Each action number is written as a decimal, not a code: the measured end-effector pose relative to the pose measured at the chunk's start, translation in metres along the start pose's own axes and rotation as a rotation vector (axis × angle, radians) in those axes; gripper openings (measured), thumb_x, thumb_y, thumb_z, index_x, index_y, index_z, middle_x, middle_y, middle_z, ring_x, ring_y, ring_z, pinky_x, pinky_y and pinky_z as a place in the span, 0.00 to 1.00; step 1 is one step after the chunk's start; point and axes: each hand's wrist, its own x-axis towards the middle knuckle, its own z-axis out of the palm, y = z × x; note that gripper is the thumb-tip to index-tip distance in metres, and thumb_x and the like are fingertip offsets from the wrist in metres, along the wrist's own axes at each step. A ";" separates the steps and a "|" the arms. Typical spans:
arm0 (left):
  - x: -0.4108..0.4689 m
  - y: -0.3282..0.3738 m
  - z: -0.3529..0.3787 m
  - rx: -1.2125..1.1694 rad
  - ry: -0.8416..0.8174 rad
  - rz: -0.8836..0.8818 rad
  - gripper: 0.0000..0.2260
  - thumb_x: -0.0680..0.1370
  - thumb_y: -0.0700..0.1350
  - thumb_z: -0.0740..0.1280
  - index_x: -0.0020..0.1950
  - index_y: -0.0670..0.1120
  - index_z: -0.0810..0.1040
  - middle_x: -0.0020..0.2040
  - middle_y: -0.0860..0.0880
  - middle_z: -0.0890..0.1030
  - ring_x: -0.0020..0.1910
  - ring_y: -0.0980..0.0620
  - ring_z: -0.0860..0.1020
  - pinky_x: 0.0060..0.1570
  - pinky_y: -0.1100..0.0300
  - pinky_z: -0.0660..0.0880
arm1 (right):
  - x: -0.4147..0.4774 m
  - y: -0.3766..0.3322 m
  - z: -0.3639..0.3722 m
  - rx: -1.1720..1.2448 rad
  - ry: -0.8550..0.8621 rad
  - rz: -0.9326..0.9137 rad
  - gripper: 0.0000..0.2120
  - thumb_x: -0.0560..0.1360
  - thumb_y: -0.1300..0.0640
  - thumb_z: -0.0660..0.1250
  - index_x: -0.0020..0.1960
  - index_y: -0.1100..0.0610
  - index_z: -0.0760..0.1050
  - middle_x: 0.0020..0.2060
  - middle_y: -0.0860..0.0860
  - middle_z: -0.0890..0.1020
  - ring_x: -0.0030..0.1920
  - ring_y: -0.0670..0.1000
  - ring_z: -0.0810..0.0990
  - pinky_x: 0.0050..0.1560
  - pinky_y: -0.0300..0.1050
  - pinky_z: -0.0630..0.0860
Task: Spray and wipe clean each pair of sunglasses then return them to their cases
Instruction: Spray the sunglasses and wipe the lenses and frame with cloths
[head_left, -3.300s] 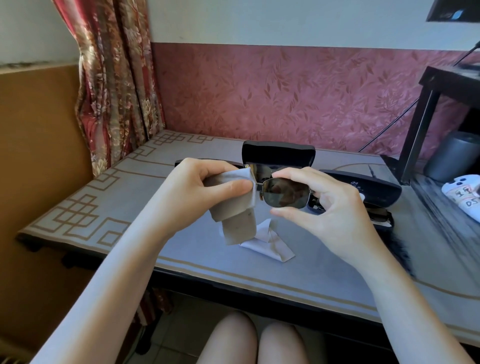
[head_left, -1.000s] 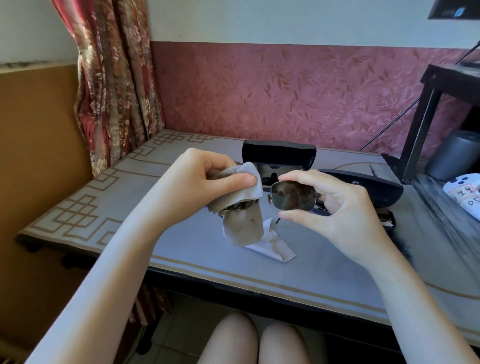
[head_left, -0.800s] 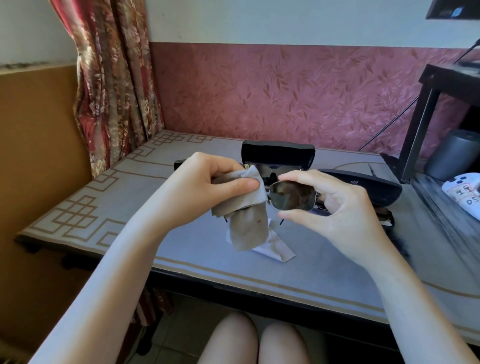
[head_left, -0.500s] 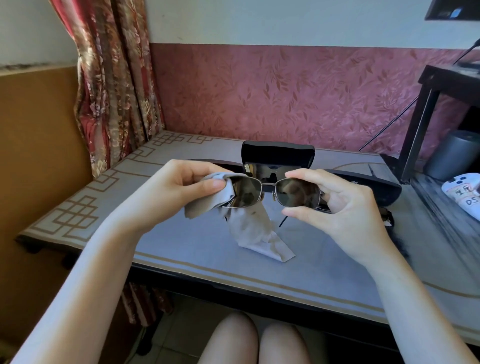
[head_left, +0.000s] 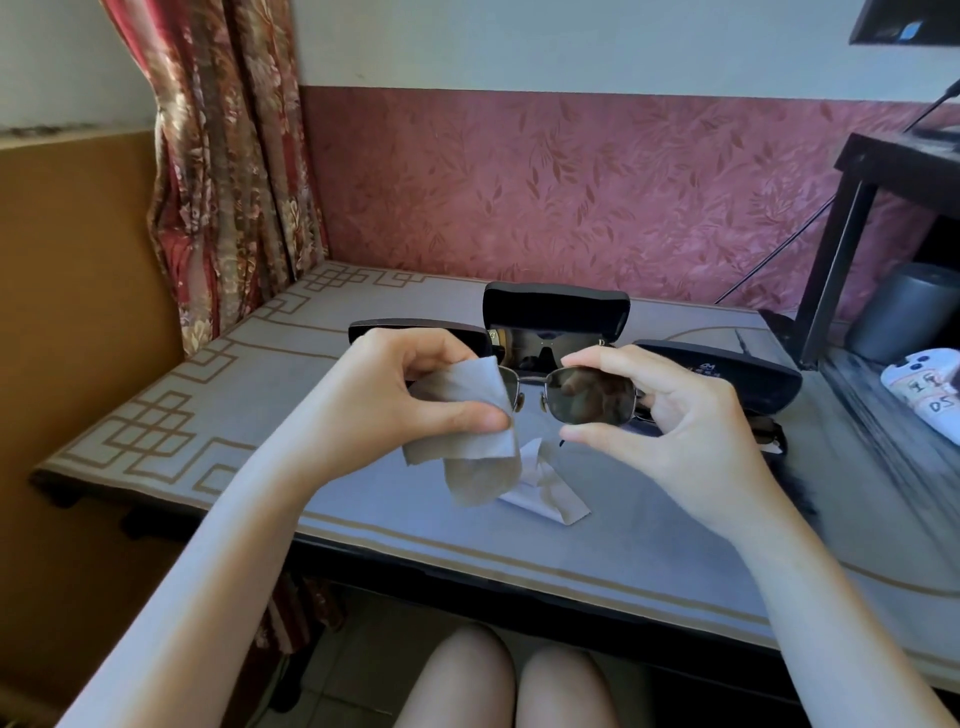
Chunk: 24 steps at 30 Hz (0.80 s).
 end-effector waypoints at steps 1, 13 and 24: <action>0.000 0.002 0.003 0.026 0.016 0.001 0.14 0.62 0.52 0.77 0.41 0.47 0.81 0.38 0.51 0.84 0.36 0.58 0.80 0.37 0.63 0.75 | 0.000 0.000 0.001 -0.027 0.003 0.011 0.22 0.64 0.33 0.71 0.57 0.35 0.77 0.53 0.43 0.81 0.58 0.50 0.79 0.65 0.72 0.60; 0.007 0.003 0.015 0.218 0.084 0.021 0.08 0.69 0.52 0.75 0.41 0.52 0.79 0.36 0.53 0.81 0.33 0.59 0.76 0.33 0.63 0.71 | 0.000 -0.003 -0.004 0.086 0.028 -0.039 0.21 0.66 0.61 0.78 0.55 0.45 0.80 0.48 0.47 0.83 0.53 0.50 0.80 0.61 0.56 0.73; 0.000 0.001 -0.009 0.124 -0.187 0.037 0.09 0.75 0.42 0.71 0.53 0.53 0.81 0.46 0.56 0.84 0.44 0.59 0.82 0.41 0.68 0.76 | 0.000 0.000 -0.003 0.130 -0.002 -0.038 0.21 0.65 0.61 0.77 0.55 0.45 0.80 0.48 0.46 0.83 0.53 0.48 0.80 0.62 0.49 0.74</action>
